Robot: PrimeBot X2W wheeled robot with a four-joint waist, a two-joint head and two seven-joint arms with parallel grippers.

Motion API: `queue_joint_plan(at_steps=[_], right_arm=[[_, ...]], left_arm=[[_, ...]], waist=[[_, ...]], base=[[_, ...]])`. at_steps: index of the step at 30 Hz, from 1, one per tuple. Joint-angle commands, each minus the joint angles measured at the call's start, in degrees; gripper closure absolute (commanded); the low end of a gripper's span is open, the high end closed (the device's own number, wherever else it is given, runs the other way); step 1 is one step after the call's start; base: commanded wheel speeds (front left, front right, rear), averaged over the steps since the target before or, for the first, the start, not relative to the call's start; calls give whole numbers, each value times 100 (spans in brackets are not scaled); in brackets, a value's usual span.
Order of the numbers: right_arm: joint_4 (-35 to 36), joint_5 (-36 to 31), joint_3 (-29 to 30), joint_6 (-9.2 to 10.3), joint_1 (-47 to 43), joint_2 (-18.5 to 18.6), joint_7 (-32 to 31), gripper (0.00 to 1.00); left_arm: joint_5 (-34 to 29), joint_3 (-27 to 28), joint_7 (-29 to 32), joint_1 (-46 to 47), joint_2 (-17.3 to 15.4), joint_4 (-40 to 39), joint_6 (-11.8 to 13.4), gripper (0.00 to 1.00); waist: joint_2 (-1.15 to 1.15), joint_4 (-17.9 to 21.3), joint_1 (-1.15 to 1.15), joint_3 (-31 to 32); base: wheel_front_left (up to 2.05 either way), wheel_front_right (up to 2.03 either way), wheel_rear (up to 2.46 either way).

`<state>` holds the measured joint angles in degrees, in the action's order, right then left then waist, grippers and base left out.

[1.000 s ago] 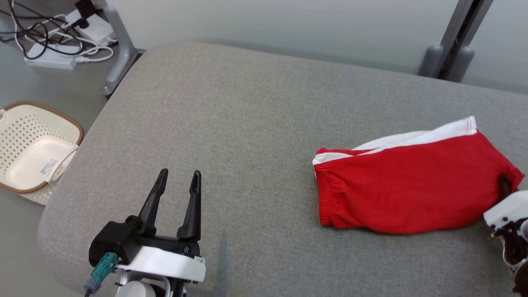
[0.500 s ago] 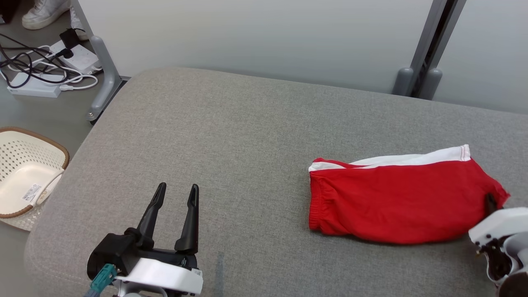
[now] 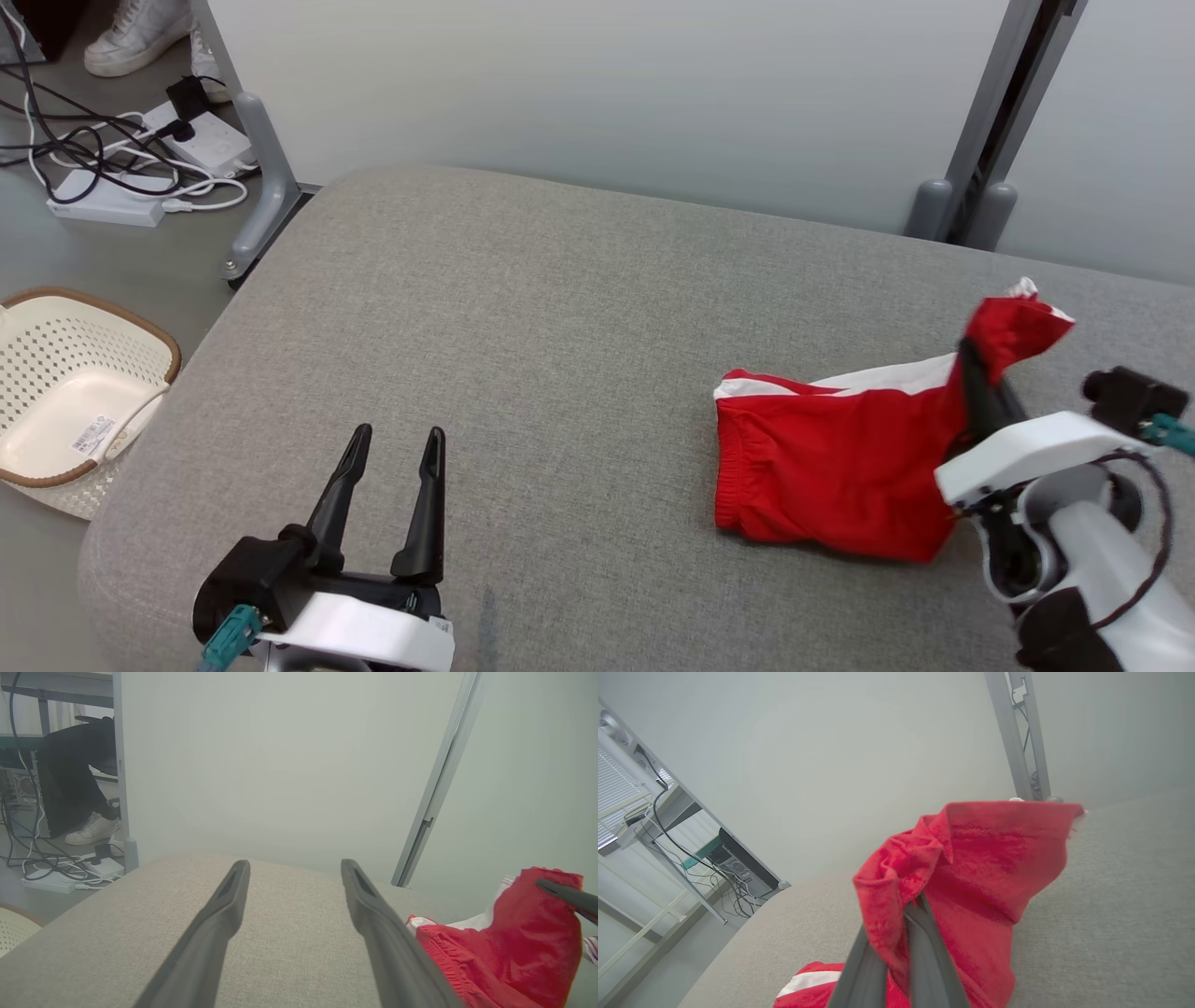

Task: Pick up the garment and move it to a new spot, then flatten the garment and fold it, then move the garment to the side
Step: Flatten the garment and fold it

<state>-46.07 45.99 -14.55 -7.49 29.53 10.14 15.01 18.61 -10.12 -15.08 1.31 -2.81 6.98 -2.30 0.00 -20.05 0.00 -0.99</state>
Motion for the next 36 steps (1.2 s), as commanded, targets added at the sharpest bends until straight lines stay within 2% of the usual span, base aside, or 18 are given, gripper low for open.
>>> queue_joint_plan(at_steps=[1,5,9,19,29,31,32,34,36], right_arm=[[104,-24,-78,0,-116,-18,26,100],[510,-31,-568,0,-314,-152,-6,100],[784,-17,-1145,0,-437,-133,-157,100],[812,154,-2033,0,-444,-144,-325,100],[604,279,-2532,0,-415,-90,-434,100],[533,291,-2621,0,-375,-129,-451,81],[521,302,-2655,0,-355,-147,-458,61],[504,345,-2724,0,-344,-184,-485,0],[525,374,-2808,0,-347,-208,-526,0]], left_arm=[[-50,28,-1,-58,-22,7,-24,0],[-40,47,-2,-60,-22,17,-28,0],[-19,51,-1,-39,-21,15,-27,0],[45,18,-2,3,-22,41,26,0],[87,-5,-2,-39,-22,13,71,0],[112,-22,-2,-13,-22,17,79,0],[115,-24,-2,0,-22,21,77,0],[112,-24,-1,19,-22,22,85,0],[117,-6,-2,23,-22,25,92,0]], waist=[[0,-16,0,0],[0,-56,0,-13],[0,-79,0,-46],[0,-160,0,-91],[0,-194,0,-152],[0,-200,0,-171],[0,-204,0,-175],[0,-206,0,-181],[0,-202,0,-179]], base=[[0,0,0],[0,0,0],[0,0,0],[0,0,0],[0,0,0],[0,0,0],[0,0,0],[0,0,0],[0,0,0]])
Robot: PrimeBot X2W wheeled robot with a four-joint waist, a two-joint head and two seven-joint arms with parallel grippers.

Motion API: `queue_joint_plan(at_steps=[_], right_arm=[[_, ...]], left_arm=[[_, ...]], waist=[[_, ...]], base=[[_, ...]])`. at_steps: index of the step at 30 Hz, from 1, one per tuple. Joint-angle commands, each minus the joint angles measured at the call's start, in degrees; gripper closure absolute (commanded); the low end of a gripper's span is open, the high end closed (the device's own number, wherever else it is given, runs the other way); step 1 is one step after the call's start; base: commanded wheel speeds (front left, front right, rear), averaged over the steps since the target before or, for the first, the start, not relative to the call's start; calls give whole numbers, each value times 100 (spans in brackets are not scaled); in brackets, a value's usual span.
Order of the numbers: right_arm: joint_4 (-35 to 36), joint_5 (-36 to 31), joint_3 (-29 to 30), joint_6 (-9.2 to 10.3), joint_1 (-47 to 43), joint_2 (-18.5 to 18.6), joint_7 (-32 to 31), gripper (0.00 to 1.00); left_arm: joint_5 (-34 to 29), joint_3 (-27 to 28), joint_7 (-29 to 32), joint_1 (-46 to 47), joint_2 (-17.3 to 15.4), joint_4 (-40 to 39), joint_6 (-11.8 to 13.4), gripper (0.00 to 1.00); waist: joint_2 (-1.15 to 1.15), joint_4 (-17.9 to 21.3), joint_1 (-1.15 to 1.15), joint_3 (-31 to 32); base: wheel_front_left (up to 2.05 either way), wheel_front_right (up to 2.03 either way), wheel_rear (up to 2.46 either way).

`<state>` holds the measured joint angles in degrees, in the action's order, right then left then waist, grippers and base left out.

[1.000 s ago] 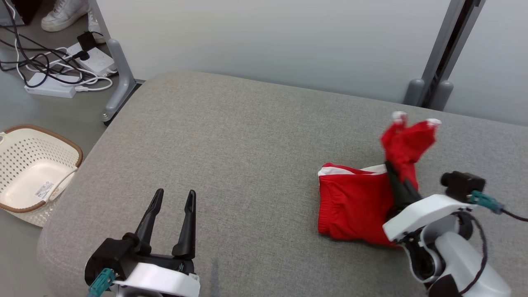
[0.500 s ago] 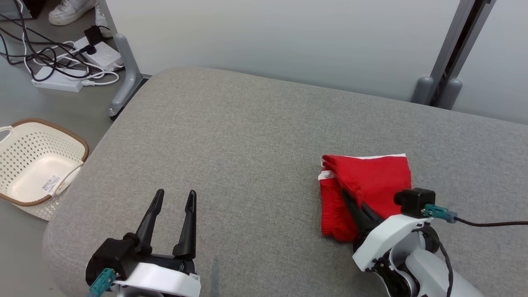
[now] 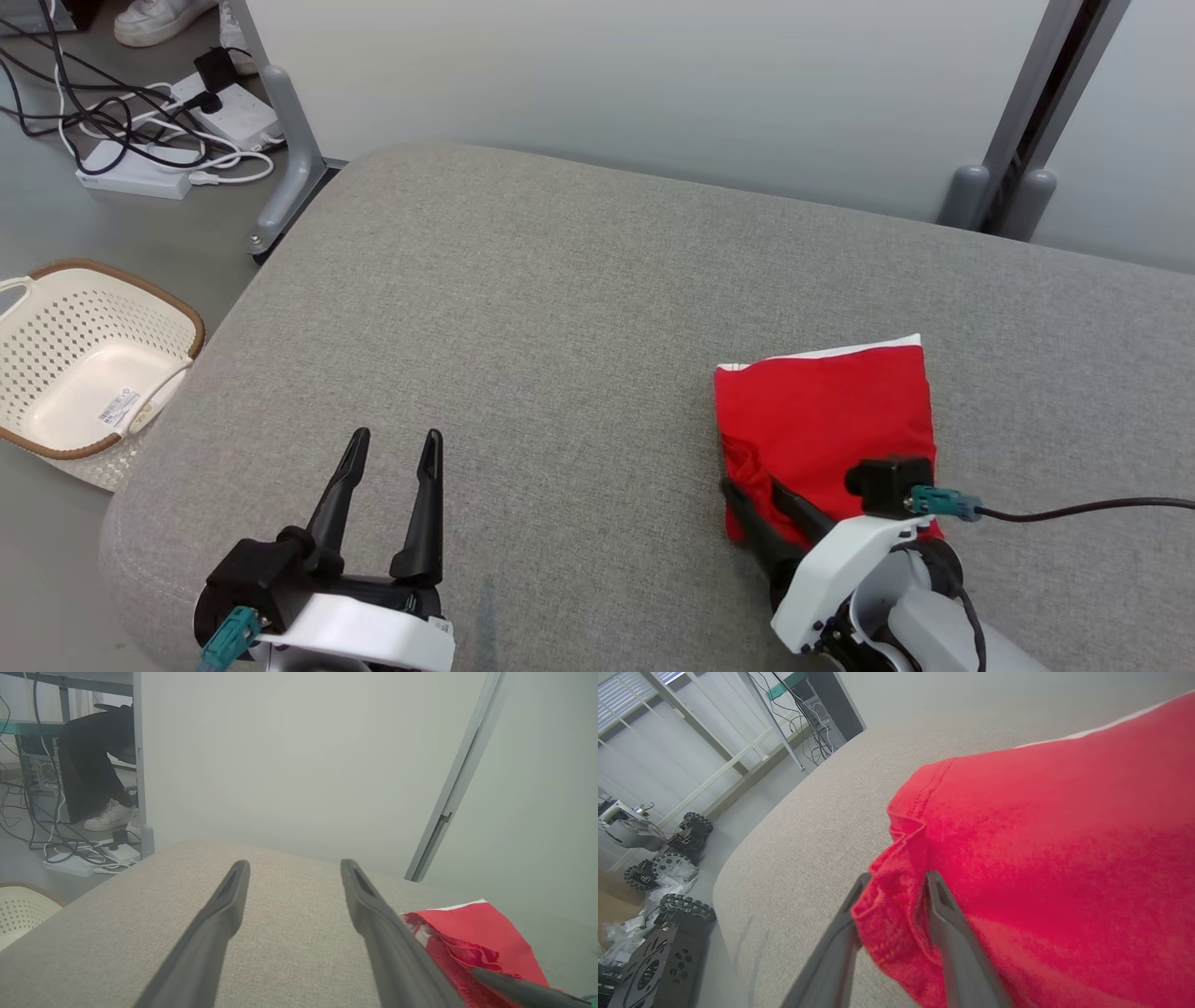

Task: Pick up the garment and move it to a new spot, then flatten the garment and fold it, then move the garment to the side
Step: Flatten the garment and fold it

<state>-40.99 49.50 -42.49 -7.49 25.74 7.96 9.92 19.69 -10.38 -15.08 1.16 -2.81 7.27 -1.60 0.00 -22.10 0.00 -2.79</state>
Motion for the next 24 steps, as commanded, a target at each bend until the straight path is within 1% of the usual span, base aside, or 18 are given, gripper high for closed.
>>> queue_joint_plan(at_steps=[1,6,10,13,18,21,24], right_arm=[[32,44,-41,0,26,4,-28,0],[112,-27,-298,0,-73,-9,-113,0],[214,132,-415,0,-206,-102,-328,0],[294,132,-554,0,-244,-95,-477,0],[603,295,-662,0,-349,-135,-694,0],[843,337,-704,0,-400,-91,-792,0],[1174,250,-449,0,-264,117,-613,0]], left_arm=[[6,27,-2,32,-22,-1,23,0],[4,44,-2,-9,-22,19,13,0],[26,55,-2,-24,-22,11,29,0],[10,70,-2,-38,-22,25,25,0],[-23,121,-1,-74,-22,15,35,0],[-36,144,-2,-91,-21,15,32,0],[-49,183,-1,-109,-20,-22,29,0]], waist=[[0,5,0,4],[0,13,0,24],[0,36,0,29],[0,71,0,49],[0,204,0,125],[0,309,0,177],[0,481,0,211]], base=[[0,0,0],[0,0,0],[0,0,0],[0,0,0],[0,0,0],[0,0,0],[0,0,0]])
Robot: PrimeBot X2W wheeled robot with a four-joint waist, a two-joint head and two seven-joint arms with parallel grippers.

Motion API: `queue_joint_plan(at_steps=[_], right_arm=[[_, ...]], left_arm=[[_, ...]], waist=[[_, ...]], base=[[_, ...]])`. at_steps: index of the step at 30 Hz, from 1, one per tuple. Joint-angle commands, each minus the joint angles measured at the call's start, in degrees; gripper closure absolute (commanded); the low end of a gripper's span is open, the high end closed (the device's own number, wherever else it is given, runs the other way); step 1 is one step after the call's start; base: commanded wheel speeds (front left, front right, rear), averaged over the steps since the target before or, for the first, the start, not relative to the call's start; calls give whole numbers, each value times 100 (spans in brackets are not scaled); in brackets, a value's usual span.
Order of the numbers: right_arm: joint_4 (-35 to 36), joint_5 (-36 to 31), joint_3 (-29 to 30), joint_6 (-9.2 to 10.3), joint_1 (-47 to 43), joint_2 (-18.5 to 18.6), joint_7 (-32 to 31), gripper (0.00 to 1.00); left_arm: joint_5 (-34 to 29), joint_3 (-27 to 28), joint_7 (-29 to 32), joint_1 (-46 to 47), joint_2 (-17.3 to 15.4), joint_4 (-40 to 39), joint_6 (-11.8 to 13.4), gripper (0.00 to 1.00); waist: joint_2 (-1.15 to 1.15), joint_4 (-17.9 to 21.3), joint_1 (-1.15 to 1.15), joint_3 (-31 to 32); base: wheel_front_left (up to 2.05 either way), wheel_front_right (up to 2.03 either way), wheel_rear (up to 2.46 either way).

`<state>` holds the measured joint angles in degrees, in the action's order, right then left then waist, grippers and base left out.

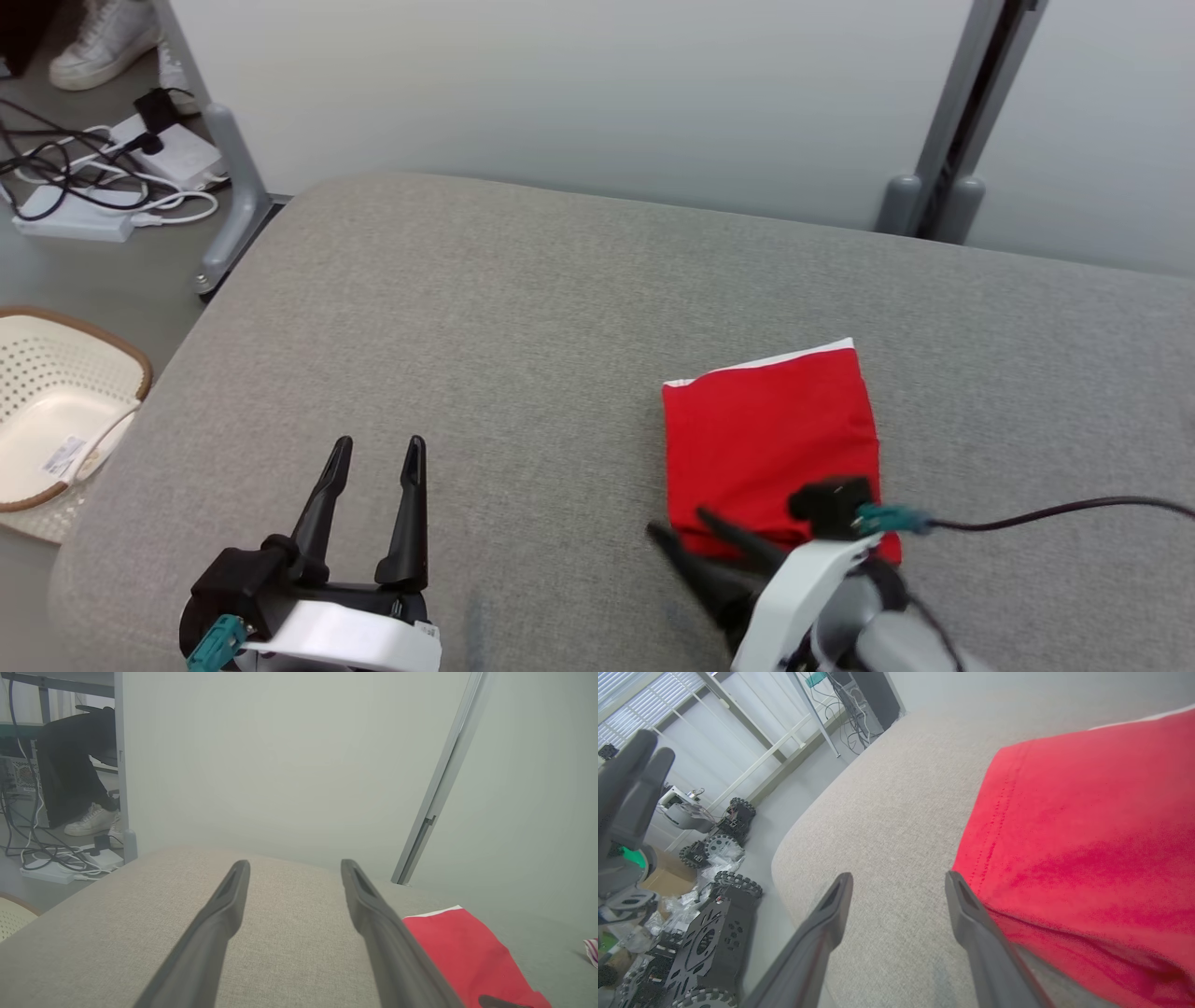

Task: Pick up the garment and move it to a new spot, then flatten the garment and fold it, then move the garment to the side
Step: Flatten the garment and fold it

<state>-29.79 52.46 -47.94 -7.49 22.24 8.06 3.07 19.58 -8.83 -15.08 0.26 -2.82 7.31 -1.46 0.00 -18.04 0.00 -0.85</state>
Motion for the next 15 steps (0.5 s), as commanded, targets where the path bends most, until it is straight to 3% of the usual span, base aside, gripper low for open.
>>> queue_joint_plan(at_steps=[1,3,10,15], right_arm=[[128,-108,208,0,146,167,167,0],[187,-196,353,0,204,246,285,0],[178,-1858,1620,0,607,860,977,0],[282,-2782,2454,0,481,830,1137,0]], left_arm=[[-43,39,-1,-18,-20,-43,9,0],[-48,54,-1,-19,-20,-66,5,0],[12,226,-2,94,-20,-229,1,0],[49,400,-1,146,-22,-255,36,0]], waist=[[0,122,0,21],[0,172,0,22],[0,604,0,-59],[0,792,0,-87]], base=[[0,0,0],[0,0,0],[0,0,0],[0,0,0]])
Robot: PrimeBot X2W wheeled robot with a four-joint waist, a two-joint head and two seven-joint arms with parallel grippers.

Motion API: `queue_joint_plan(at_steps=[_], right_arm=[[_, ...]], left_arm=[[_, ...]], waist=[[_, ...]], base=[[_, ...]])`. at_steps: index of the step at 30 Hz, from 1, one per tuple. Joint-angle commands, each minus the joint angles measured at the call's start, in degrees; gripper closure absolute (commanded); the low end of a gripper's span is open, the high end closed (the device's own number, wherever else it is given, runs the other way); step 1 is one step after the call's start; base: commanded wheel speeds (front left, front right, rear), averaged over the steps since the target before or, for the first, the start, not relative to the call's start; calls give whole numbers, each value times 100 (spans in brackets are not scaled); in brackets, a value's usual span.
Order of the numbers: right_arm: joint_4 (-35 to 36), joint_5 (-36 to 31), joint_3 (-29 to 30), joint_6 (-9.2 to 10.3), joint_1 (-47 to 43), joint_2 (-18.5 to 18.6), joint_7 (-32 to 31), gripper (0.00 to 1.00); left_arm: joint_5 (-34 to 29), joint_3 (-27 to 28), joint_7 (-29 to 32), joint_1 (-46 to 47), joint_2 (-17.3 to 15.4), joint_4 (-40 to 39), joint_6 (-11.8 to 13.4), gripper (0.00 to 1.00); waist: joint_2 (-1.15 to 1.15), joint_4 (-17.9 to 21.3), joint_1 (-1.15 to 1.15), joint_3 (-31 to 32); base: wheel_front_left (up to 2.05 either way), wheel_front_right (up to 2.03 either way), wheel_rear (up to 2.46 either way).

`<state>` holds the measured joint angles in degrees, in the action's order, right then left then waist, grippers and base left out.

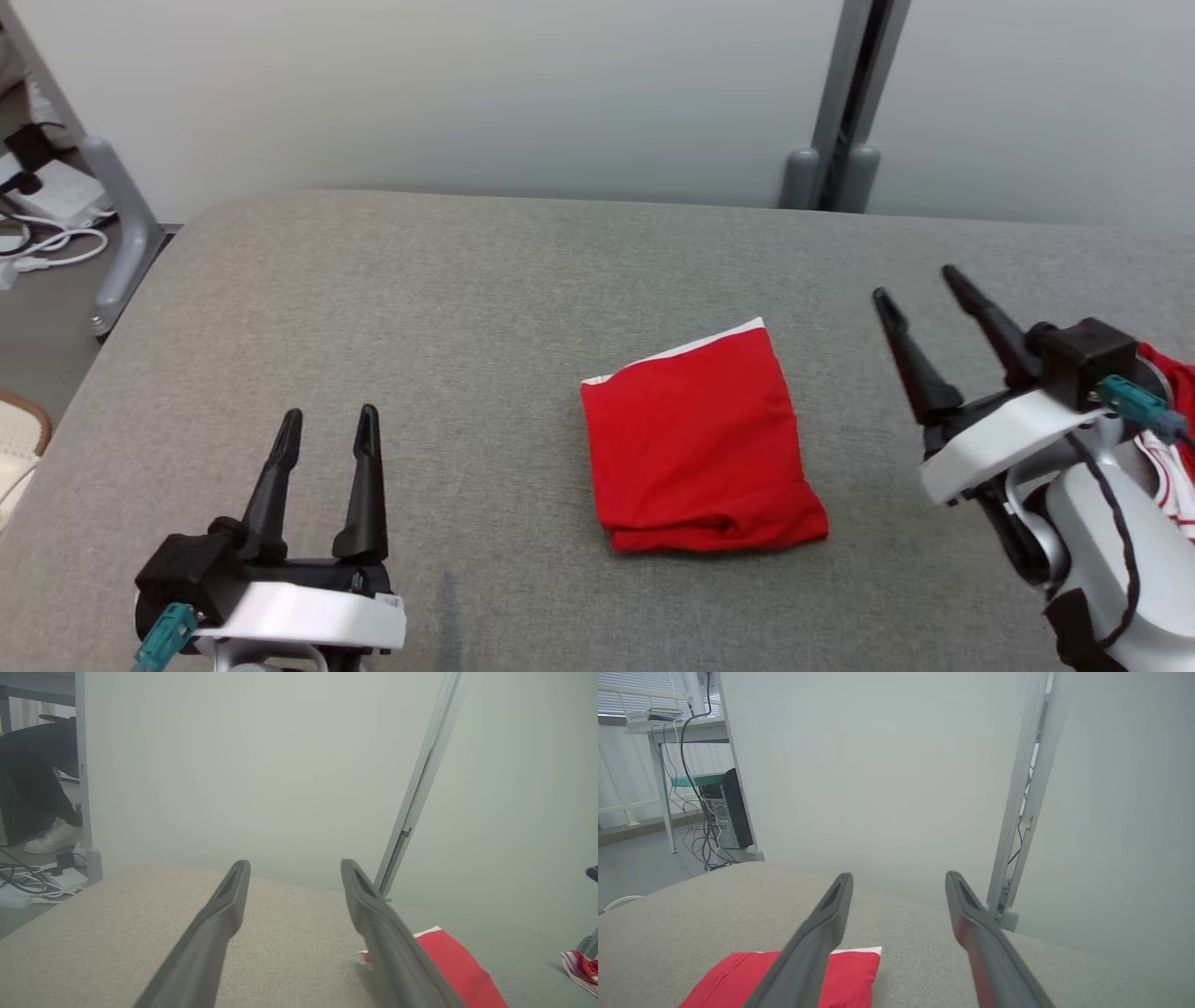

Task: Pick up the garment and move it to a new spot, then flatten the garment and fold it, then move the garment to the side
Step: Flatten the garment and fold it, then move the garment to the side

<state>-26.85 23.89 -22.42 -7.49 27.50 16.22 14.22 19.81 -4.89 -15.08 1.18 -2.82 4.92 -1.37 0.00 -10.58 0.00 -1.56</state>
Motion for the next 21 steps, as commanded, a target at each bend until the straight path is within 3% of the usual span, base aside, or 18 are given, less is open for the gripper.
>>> queue_joint_plan(at_steps=[1,5,10,21], right_arm=[[48,-151,136,0,-117,-20,50,0],[386,-939,905,0,-531,-293,102,0],[778,-1431,1663,1,-1132,-742,101,0],[926,-1686,1939,1,-1571,-1054,105,0]], left_arm=[[26,33,-1,61,-19,-20,16,0],[24,91,-1,44,-22,23,-53,0],[39,82,-2,-36,-20,102,-83,0],[-18,21,-2,-95,-22,177,-117,0]], waist=[[0,85,0,-28],[0,213,0,-42],[0,307,0,-29],[0,330,0,19]], base=[[0,0,0],[0,0,0],[0,0,0],[0,0,0]])
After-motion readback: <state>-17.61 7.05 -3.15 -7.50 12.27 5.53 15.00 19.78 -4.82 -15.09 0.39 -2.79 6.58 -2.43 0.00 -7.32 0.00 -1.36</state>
